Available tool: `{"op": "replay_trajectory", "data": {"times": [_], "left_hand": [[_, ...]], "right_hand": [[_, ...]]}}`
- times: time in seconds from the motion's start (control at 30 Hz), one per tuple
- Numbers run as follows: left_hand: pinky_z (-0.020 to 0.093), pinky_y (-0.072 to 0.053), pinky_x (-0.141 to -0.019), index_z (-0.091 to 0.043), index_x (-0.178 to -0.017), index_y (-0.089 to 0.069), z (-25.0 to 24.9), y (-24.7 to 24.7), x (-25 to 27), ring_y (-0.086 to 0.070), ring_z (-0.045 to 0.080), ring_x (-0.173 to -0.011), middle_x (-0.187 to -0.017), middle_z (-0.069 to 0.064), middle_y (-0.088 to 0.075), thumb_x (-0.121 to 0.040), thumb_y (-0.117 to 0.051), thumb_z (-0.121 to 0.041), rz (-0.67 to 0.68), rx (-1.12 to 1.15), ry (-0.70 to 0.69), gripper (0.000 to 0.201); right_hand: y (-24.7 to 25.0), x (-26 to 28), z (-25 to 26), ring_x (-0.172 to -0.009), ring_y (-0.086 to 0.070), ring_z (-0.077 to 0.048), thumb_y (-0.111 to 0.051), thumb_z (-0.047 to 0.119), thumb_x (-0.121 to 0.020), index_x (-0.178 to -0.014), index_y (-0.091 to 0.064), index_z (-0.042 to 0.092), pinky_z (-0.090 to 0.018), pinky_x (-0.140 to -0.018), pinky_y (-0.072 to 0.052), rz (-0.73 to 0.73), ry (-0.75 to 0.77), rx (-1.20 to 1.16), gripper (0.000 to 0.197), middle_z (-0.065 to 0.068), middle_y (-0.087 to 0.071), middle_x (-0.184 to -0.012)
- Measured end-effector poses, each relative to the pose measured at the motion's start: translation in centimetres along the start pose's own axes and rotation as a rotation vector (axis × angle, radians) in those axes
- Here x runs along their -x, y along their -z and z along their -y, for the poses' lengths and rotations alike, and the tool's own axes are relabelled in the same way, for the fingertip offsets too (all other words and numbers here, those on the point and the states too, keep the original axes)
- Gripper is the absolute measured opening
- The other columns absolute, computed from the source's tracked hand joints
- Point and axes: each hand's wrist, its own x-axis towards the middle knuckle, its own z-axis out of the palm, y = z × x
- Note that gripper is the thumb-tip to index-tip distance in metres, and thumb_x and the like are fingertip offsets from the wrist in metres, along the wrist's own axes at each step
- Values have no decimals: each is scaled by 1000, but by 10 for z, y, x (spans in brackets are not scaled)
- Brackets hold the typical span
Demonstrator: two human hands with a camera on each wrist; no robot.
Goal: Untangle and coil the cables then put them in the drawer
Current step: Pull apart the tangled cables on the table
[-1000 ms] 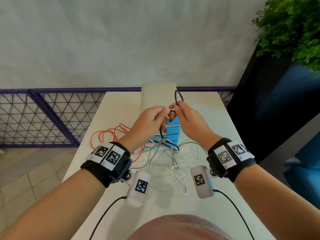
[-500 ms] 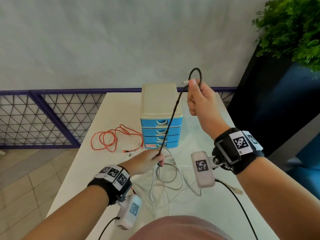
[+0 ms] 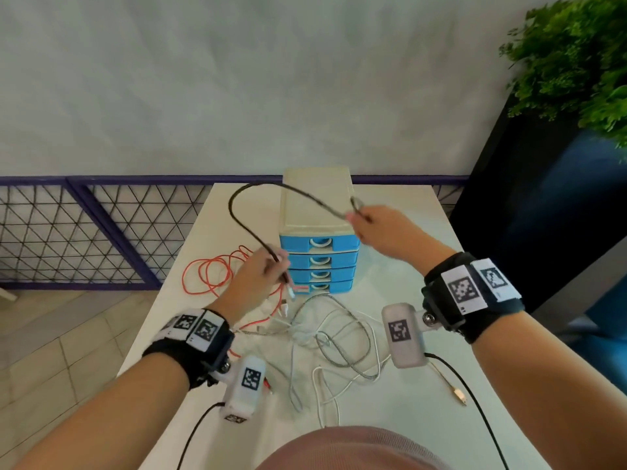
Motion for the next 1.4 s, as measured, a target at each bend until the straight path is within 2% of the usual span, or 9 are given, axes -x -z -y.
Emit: {"op": "replay_trajectory", "data": {"times": [0.17,0.3,0.43,0.57,0.73,0.93,1.1,1.27,1.4], "left_hand": [[24,-45,-45,-13,-104,-52,-6,61,-5,-53,18,-55,-70,7,-61,-100,-40,-24,-148,-287,206,17],[34,-46,-81,-7,-114,-53,7,78,4,-57,30,-101,-123,17,-56,-99,-37,-28,133,-994,384,30],[32,-30,-112,-18,-145,-31,-12,33,17,-35,16,-134,-147,0,-34,-94,-53,-33,123,-661,-81,58],[9,-33,-97,-28,-146,-23,-31,-17,27,-45,-5,-119,-129,-19,-46,-88,-64,-34,433,-366,-107,71],[21,-41,-69,-24,-119,-54,-8,-6,16,-52,6,-72,-86,-4,-59,-93,-55,-32,435,-391,52,27],[11,-40,-69,-26,-90,-67,-5,32,0,-55,-5,-77,-84,-11,-64,-90,-61,-24,447,-564,-31,7],[33,-49,-78,-23,-95,-69,11,73,-17,-63,22,-88,-96,1,-70,-89,-62,-22,145,-758,18,10],[39,-48,-89,-18,-124,-50,12,70,-13,-54,24,-106,-122,6,-50,-87,-60,-14,-156,-917,-80,38],[30,-49,-73,-25,-94,-56,-1,14,8,-56,11,-79,-90,-8,-60,-91,-54,-29,291,-753,-203,5]], "right_hand": [[-25,13,-18,-52,-44,-10,-35,37,-102,-80,-53,12,-19,-49,-34,415,-106,243,37,2,-57,-67],[-46,12,-17,-78,-54,-21,-37,35,-102,-90,-53,11,-32,-73,-42,382,-77,307,31,-7,-59,-88],[-67,12,-7,-70,-55,-15,-40,35,-101,-85,-54,14,-29,-68,-42,376,0,157,30,0,-60,-75],[-79,11,-2,-69,-62,-15,-46,28,-99,-95,-58,19,-26,-63,-48,409,59,-45,15,-3,-69,-87],[-62,16,-15,-41,-46,-3,-45,-4,-92,-126,-45,19,-15,-44,-36,309,-66,-198,41,-13,-68,-100],[-62,15,-20,-47,-32,-7,-52,45,-95,-100,-71,15,-16,-45,-25,269,-60,-82,36,6,-43,-58],[-58,12,-13,-46,-37,-13,-36,18,-103,-96,-55,4,-22,-47,-35,153,-199,-649,25,1,-45,-60],[-58,12,-7,-49,-42,-17,-33,19,-100,-84,-42,13,-31,-58,-43,169,-228,-1162,20,-2,-41,-63],[-64,13,-9,-41,-28,-9,-33,32,-104,-101,-51,10,-24,-47,-39,88,-145,-915,28,4,-30,-56]]}}
